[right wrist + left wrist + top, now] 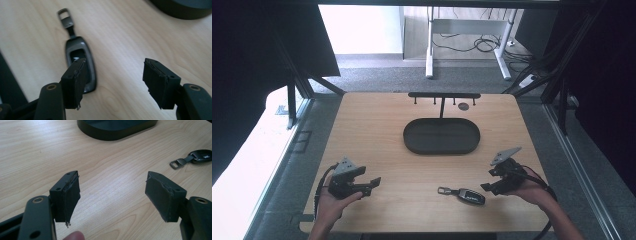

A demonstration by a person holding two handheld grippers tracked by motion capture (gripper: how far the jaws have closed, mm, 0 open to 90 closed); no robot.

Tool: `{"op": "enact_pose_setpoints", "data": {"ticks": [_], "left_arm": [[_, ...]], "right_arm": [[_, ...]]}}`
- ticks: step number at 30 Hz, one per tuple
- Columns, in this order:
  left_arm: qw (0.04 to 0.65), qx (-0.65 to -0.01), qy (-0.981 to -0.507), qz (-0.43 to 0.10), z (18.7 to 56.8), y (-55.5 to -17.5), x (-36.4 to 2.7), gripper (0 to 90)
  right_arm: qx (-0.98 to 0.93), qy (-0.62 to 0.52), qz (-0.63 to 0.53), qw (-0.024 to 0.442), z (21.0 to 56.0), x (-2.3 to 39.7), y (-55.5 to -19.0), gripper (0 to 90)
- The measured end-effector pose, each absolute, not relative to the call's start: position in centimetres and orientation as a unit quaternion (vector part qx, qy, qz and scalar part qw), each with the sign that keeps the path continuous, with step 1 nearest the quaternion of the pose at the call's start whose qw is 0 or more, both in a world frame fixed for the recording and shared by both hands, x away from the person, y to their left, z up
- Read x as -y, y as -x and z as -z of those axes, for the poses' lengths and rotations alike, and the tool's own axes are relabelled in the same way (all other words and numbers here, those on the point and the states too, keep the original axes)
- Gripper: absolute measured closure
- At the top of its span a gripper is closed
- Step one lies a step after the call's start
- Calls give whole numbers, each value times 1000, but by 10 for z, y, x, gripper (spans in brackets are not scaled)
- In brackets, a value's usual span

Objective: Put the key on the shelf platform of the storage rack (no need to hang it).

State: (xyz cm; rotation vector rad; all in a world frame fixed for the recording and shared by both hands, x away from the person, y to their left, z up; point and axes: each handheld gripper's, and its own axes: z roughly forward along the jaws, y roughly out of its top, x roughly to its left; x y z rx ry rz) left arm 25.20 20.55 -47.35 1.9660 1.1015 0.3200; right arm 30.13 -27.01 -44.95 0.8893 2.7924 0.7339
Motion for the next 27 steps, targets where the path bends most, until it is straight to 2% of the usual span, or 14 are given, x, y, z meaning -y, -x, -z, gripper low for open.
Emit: {"op": "enact_pose_setpoints", "data": {"ticks": [9,27], "left_arm": [[423,-440,-782,-129,472,-251,-208,281],[423,-441,-781,-129,472,-252,-210,281]], "right_arm": [[-942,-267,-200,32,466,238,-297,369],[-962,-233,-141,14,488,216,-298,384]]}}
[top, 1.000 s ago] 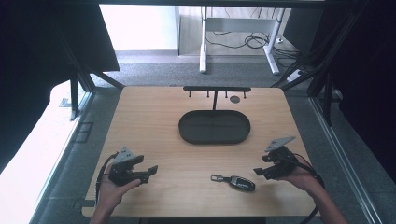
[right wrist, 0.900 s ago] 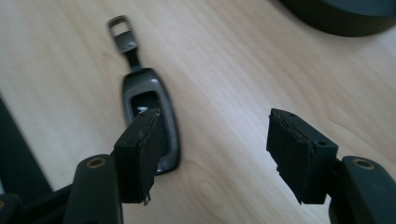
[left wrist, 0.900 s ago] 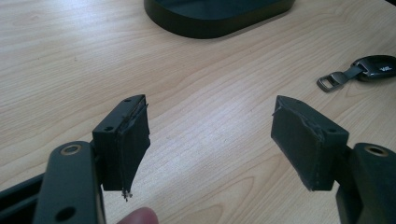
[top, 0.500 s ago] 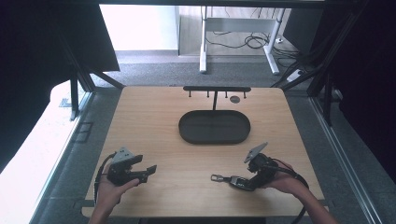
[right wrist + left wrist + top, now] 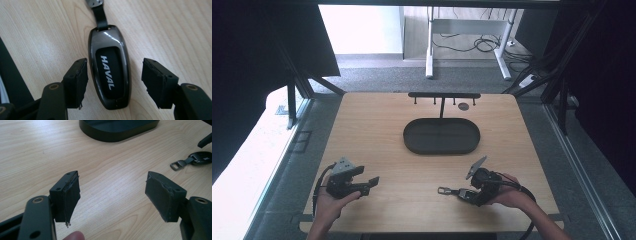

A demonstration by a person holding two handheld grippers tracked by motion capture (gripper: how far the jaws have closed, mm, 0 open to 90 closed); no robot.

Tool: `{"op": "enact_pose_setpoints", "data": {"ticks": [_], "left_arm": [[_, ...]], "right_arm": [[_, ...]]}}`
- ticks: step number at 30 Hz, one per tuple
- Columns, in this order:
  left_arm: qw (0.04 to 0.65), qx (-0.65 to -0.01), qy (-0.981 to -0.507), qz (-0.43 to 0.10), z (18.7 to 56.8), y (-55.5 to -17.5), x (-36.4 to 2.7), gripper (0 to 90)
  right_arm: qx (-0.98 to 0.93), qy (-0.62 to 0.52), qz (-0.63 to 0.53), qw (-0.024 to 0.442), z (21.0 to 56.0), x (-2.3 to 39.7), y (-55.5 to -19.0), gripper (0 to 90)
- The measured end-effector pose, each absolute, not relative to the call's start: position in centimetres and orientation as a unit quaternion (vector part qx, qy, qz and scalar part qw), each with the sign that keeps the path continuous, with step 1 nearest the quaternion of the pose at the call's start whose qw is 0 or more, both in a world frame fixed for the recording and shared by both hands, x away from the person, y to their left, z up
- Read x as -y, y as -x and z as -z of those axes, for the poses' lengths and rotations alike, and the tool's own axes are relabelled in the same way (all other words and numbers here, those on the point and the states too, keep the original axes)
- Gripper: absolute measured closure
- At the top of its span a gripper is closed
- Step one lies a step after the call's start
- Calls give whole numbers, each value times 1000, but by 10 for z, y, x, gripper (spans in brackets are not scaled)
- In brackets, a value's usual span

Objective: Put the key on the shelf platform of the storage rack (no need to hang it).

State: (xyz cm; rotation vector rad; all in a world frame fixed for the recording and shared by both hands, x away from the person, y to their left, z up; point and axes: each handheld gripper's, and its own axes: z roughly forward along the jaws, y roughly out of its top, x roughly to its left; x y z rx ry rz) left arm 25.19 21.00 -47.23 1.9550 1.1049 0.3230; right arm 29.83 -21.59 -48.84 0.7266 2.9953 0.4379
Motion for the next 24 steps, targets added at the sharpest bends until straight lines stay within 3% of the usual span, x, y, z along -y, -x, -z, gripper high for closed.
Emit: {"op": "enact_pose_setpoints", "data": {"ticks": [24], "left_arm": [[439,-439,-775,-116,470,-251,-213,281]], "right_arm": [[-980,-194,-51,9,500,195,-300,492]]}}
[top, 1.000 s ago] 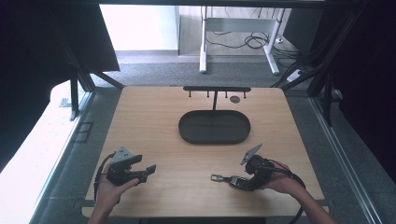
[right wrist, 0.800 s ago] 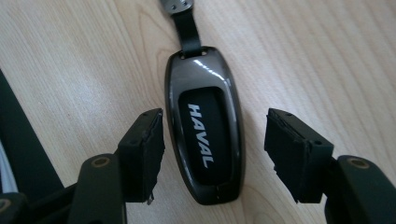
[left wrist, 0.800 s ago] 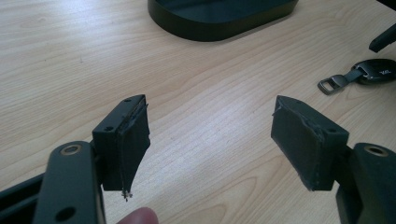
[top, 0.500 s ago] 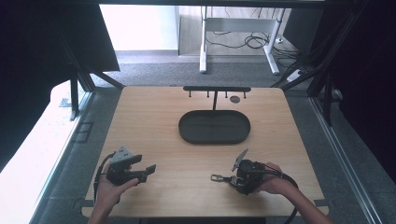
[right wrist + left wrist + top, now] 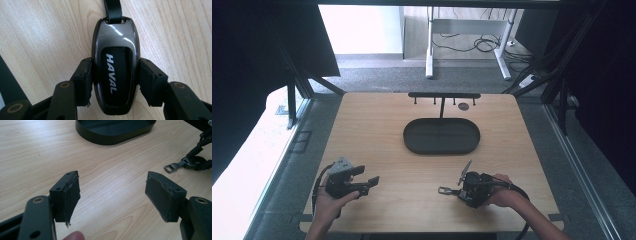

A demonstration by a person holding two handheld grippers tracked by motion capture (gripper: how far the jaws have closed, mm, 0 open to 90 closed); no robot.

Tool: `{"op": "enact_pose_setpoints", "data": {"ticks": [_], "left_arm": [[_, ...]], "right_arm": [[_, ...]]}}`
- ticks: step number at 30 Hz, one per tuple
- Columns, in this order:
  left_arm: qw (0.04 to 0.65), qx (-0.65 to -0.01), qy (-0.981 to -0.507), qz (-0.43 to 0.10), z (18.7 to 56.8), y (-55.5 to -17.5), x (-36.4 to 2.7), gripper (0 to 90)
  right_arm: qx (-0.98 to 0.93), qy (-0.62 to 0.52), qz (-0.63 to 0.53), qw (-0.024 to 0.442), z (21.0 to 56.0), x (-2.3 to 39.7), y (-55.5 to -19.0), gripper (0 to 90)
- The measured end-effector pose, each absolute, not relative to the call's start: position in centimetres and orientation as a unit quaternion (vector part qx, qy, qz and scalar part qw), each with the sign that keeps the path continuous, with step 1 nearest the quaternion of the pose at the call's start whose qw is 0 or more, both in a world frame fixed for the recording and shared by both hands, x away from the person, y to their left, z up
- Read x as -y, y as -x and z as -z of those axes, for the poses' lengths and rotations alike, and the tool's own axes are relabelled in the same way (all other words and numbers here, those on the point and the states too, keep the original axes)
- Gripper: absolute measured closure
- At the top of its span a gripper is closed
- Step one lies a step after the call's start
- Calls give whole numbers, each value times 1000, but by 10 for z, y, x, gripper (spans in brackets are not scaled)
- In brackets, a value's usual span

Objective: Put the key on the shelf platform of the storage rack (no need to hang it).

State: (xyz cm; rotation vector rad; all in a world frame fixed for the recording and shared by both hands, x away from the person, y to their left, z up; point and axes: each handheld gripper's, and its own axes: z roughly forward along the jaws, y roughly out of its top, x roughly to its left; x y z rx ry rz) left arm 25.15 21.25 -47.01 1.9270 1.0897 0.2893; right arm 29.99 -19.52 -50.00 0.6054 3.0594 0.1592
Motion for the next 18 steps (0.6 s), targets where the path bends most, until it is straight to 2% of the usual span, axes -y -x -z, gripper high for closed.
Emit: {"op": "enact_pose_setpoints", "data": {"ticks": [8,18], "left_arm": [[440,-440,-774,-119,469,-252,-214,281],[440,-438,-775,-119,470,-252,-214,281]], "right_arm": [[-977,-207,-46,-3,497,196,-307,496],[-974,-215,-71,-4,472,203,-315,497]]}}
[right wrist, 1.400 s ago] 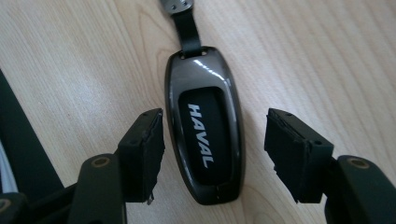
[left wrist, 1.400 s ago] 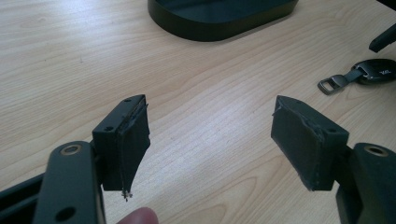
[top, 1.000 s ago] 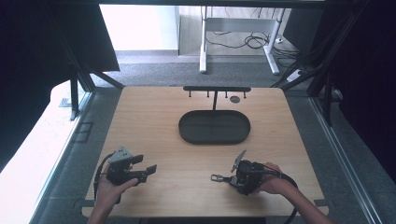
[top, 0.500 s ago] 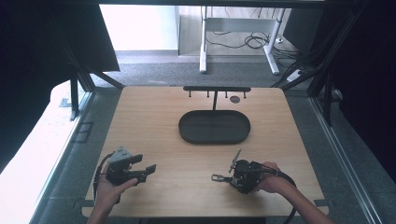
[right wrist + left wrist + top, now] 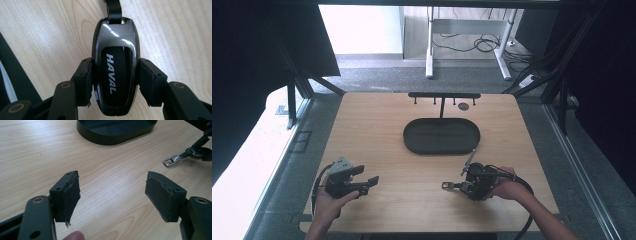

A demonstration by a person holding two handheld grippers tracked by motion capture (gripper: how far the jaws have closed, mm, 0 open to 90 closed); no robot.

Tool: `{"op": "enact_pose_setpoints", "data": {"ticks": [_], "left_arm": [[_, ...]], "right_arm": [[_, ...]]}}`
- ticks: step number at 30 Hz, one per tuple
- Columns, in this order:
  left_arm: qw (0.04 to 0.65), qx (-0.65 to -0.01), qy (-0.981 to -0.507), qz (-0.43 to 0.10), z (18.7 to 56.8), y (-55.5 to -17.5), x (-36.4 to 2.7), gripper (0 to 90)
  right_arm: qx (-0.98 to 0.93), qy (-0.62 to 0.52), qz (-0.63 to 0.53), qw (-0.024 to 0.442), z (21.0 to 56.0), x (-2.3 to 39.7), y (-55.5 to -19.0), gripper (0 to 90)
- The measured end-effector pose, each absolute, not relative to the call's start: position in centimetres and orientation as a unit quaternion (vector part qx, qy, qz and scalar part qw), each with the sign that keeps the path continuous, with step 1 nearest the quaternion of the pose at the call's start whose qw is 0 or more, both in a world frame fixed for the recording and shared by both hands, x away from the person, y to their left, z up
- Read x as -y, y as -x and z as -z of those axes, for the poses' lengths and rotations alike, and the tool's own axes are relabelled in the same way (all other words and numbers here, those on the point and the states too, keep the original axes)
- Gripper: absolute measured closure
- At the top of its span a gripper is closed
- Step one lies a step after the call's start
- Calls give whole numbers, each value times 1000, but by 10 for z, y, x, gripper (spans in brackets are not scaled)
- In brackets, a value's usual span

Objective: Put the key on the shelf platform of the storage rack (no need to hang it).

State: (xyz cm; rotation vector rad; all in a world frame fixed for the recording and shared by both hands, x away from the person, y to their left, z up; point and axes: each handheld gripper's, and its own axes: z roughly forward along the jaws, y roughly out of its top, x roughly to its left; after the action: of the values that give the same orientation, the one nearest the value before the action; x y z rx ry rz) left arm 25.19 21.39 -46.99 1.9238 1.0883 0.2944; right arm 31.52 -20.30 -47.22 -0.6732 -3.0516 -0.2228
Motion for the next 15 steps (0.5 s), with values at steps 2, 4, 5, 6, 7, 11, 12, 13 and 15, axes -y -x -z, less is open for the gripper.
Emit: {"op": "enact_pose_setpoints", "data": {"ticks": [2,4,5,6,7,11,12,13,15], "left_arm": [[440,-439,-774,-119,470,-252,-214,281],[441,-439,-774,-119,469,-252,-215,281],[441,-439,-774,-119,469,-252,-215,281],[441,-439,-774,-119,469,-252,-215,281],[441,-439,-774,-119,469,-252,-215,281],[442,-439,-773,-120,469,-252,-215,281],[442,-439,-773,-120,469,-252,-215,281],[442,-439,-773,-120,469,-252,-215,281],[442,-440,-772,-121,469,-252,-216,281]], "right_arm": [[973,216,78,3,467,204,-316,497],[973,216,82,3,460,204,-318,497],[973,216,82,3,460,204,-318,497],[973,215,86,0,455,204,-318,497],[973,215,86,0,455,204,-318,497],[973,214,91,-7,443,205,-321,497],[973,214,90,-8,441,205,-321,497],[973,214,90,-8,441,205,-321,497],[972,215,90,-9,437,205,-323,497]]}}
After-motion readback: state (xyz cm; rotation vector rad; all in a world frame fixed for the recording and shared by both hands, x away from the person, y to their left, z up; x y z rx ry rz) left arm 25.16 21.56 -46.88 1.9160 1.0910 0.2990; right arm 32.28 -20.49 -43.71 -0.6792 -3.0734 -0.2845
